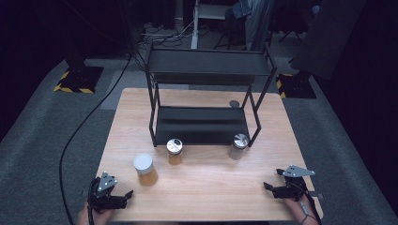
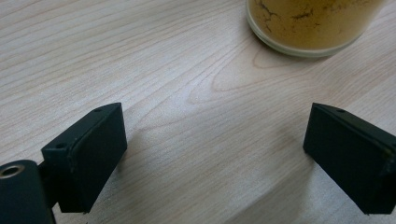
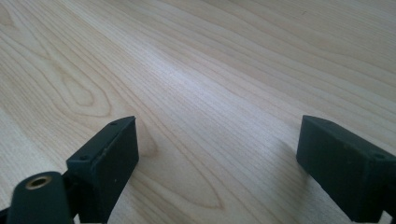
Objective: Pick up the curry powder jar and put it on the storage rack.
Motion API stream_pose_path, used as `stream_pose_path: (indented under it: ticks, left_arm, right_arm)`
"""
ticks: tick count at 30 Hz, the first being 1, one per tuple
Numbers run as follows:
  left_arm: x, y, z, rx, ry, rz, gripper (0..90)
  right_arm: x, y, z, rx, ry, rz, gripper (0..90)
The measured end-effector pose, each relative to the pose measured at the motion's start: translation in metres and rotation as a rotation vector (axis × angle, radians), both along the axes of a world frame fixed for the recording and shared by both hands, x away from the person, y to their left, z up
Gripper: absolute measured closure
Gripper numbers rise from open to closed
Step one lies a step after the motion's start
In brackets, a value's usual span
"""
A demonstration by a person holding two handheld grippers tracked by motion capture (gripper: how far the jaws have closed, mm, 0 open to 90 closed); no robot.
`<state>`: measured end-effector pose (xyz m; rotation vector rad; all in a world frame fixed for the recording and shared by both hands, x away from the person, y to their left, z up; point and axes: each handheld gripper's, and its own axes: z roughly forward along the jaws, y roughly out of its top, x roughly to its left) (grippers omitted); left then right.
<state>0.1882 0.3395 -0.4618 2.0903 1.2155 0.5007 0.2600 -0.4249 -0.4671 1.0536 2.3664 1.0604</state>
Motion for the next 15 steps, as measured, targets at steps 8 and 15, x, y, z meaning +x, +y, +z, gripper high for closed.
stream_pose_path:
  ticks: [8, 15]
  left_arm:
    - [-0.0007, -0.0041, 0.0008, -0.001, 0.006, 0.035, 6.3]
    - [-0.0009, -0.0043, 0.0007, -0.001, 0.005, 0.039, 6.3]
  right_arm:
    - [-0.0024, 0.0037, 0.0000, 0.000, -0.001, -0.043, 12.9]
    - [-0.0031, 0.0050, 0.0001, -0.001, 0.000, -0.057, 12.8]
